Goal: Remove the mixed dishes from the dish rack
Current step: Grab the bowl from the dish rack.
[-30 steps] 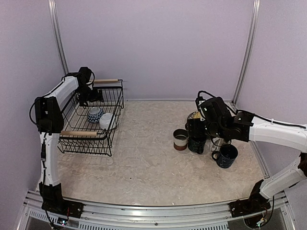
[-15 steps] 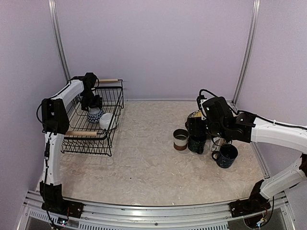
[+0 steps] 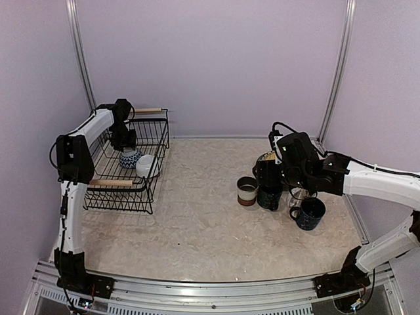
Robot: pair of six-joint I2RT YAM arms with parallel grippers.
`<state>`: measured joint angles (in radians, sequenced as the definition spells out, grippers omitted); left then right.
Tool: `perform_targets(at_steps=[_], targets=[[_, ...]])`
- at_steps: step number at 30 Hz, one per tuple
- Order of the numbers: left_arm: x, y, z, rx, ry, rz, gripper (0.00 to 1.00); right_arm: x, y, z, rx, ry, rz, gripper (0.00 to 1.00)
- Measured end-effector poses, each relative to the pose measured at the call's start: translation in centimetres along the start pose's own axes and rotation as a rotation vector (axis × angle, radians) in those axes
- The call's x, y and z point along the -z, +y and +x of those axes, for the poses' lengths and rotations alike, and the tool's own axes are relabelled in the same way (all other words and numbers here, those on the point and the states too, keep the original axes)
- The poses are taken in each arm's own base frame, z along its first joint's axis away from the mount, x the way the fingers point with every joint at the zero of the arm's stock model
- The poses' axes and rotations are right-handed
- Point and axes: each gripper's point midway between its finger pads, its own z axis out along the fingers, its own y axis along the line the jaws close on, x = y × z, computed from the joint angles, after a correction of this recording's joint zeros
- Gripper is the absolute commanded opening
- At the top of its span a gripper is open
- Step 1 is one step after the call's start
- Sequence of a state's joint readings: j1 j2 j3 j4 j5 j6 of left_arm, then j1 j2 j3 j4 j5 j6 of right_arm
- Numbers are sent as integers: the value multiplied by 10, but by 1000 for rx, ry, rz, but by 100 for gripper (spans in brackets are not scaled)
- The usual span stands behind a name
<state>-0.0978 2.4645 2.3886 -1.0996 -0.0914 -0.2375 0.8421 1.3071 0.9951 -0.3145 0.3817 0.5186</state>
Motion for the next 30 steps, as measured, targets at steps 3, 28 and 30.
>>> perform_targets(at_steps=[3, 28, 30], targets=[[1, 0, 0, -5, -3, -5, 40, 0, 0, 0, -2, 0, 0, 83], [47, 1, -5, -15, -41, 4, 33, -16, 10, 9, -7, 33, -25, 83], [57, 2, -5, -13, -51, 8, 33, -19, 11, 11, -5, 39, -28, 83]])
